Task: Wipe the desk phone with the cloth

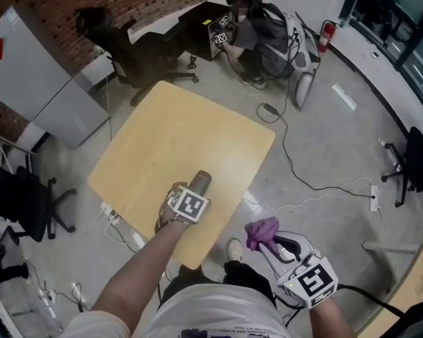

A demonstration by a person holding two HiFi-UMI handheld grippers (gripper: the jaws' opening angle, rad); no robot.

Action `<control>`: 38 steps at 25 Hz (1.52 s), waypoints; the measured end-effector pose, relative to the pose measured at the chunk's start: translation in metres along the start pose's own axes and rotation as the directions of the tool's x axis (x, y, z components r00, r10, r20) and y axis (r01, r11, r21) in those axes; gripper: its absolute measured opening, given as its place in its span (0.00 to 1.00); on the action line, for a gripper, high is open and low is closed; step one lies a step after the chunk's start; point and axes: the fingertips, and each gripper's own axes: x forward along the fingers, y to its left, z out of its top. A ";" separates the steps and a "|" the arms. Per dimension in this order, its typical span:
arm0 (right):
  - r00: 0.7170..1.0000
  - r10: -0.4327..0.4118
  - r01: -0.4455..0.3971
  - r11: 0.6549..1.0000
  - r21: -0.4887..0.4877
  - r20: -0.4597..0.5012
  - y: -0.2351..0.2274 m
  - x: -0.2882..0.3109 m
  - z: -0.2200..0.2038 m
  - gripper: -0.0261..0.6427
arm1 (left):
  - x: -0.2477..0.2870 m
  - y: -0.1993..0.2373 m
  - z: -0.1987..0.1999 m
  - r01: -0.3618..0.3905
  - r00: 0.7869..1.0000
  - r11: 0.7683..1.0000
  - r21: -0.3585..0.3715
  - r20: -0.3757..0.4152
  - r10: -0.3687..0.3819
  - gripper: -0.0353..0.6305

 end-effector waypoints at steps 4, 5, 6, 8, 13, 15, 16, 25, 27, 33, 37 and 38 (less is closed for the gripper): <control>1.000 -0.024 0.024 0.999 0.022 -0.006 0.001 0.002 0.002 0.18 | -0.005 0.017 -0.011 -0.044 0.995 0.999 0.014 -0.088 0.045 0.70; 1.000 -0.028 0.029 0.999 0.026 -0.009 0.001 0.002 0.002 0.18 | -0.005 0.019 -0.015 -0.048 0.994 0.999 0.014 -0.099 0.049 0.71; 0.999 -0.033 0.033 0.999 0.030 -0.011 0.001 0.002 0.002 0.18 | -0.004 0.019 -0.018 -0.046 0.994 0.999 0.012 -0.100 0.047 0.72; 0.999 -0.043 0.044 0.998 0.041 -0.015 -0.001 0.002 0.000 0.18 | -0.003 0.016 -0.019 -0.033 0.996 0.999 0.009 -0.086 0.034 0.72; 0.998 -0.053 0.054 0.997 0.052 -0.023 -0.004 0.003 0.000 0.18 | -0.007 0.013 -0.020 -0.034 0.996 0.999 0.023 -0.085 0.036 0.56; 0.998 -0.054 0.055 0.997 0.047 -0.018 -0.005 0.004 0.004 0.18 | -0.008 0.010 -0.021 -0.029 0.997 0.999 0.017 -0.074 0.031 0.50; 0.998 -0.055 0.056 0.997 0.044 -0.016 -0.006 0.004 0.005 0.18 | -0.008 0.010 -0.020 -0.029 0.997 0.999 0.017 -0.073 0.030 0.50; 0.999 -0.052 0.052 0.998 0.041 -0.005 -0.008 0.014 0.010 0.18 | -0.041 -0.007 0.004 0.229 0.970 0.957 -0.176 0.119 -0.210 0.49; 0.999 -0.052 0.052 0.998 0.039 0.004 -0.009 0.018 0.016 0.18 | -0.060 -0.011 0.011 0.296 0.949 0.929 -0.223 0.180 -0.260 0.49; 0.997 -0.037 0.035 0.999 0.030 0.061 -0.010 0.037 0.041 0.18 | -0.116 -0.021 0.021 0.501 0.850 0.807 -0.311 0.349 -0.394 0.49; 0.994 -0.011 0.010 1.000 0.013 0.112 -0.011 0.054 0.071 0.18 | -0.145 -0.030 0.023 0.609 0.776 0.725 -0.321 0.430 -0.461 0.49; 0.991 -0.003 0.002 1.000 0.006 0.131 -0.011 0.059 0.081 0.18 | -0.150 -0.033 0.023 0.629 0.760 0.708 -0.320 0.441 -0.477 0.49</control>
